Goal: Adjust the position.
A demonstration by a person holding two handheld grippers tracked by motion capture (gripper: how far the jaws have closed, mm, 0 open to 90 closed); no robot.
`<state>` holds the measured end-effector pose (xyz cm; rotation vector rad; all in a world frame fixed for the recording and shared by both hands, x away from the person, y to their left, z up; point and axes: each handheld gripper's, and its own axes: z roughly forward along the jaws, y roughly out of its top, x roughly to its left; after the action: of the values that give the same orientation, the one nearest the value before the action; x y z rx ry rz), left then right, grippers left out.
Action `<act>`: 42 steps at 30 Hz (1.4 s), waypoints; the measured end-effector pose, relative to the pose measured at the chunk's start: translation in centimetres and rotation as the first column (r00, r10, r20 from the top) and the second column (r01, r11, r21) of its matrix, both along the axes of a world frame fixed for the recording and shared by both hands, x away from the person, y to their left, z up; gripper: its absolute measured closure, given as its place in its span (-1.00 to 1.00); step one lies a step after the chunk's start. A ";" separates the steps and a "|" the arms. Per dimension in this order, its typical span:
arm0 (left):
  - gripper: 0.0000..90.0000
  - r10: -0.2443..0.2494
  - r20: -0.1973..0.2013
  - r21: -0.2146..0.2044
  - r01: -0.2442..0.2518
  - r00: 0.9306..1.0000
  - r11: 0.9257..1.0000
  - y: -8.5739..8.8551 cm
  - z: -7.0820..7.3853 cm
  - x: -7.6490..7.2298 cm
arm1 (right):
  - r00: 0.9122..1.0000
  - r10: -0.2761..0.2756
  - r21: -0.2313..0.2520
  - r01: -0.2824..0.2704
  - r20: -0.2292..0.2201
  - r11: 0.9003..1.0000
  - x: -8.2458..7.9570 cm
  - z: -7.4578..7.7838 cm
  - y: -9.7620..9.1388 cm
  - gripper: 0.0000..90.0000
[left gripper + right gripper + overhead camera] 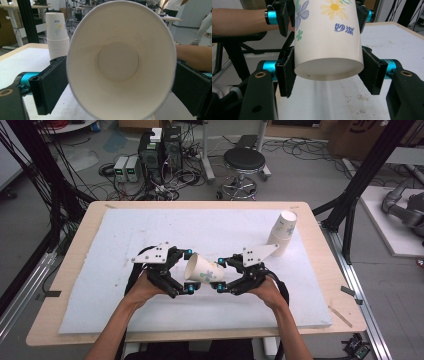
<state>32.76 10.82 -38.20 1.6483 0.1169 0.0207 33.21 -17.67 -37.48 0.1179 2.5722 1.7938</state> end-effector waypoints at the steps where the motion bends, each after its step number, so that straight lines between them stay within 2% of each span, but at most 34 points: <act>1: -0.83 -0.004 0.002 0.001 0.004 1.000 1.000 -0.2 0.1 0.0 | 1.000 0.000 0.000 0.000 -0.004 1.000 0.0 0.0 0.0 -0.17; 13: -0.70 -0.017 0.002 0.004 0.017 1.000 1.000 -0.7 0.1 0.3 | 1.000 0.013 0.008 -0.013 0.001 1.000 0.0 0.0 0.1 -0.17; 21: -0.38 -0.042 0.017 0.002 0.042 0.999 0.999 -0.5 0.2 0.3 | 1.000 0.021 0.003 -0.021 0.001 1.000 0.0 -0.1 0.2 -0.17; 32: -0.25 -0.054 0.028 0.007 0.054 0.998 0.999 -0.4 0.2 0.1 | 1.000 0.026 0.001 -0.026 0.007 1.000 -0.1 -0.1 0.2 -0.17; 33: -0.26 -0.054 0.026 0.007 0.054 0.998 0.999 -0.4 0.3 0.1 | 1.000 0.028 0.002 -0.028 0.012 1.000 -0.1 -0.1 0.2 -0.20; 35: -0.26 -0.050 0.026 0.013 0.050 0.998 0.999 -0.4 0.2 0.1 | 1.000 0.023 0.006 -0.023 0.007 1.000 -0.2 -0.1 0.4 -0.60; 37: -0.26 -0.048 0.025 0.016 0.047 0.999 0.999 -0.4 0.2 0.2 | 1.000 0.016 -0.009 -0.016 0.012 1.000 -0.4 -0.1 0.5 -0.63; 42: -0.26 -0.048 0.025 0.025 0.047 0.999 0.999 -0.4 0.2 0.1 | 1.000 -0.006 -0.012 0.006 0.005 1.000 -0.4 -0.1 0.7 -0.70</act>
<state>32.88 10.39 -37.98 1.6745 0.0585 0.0070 32.77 -17.00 -37.61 0.1212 2.5764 1.7737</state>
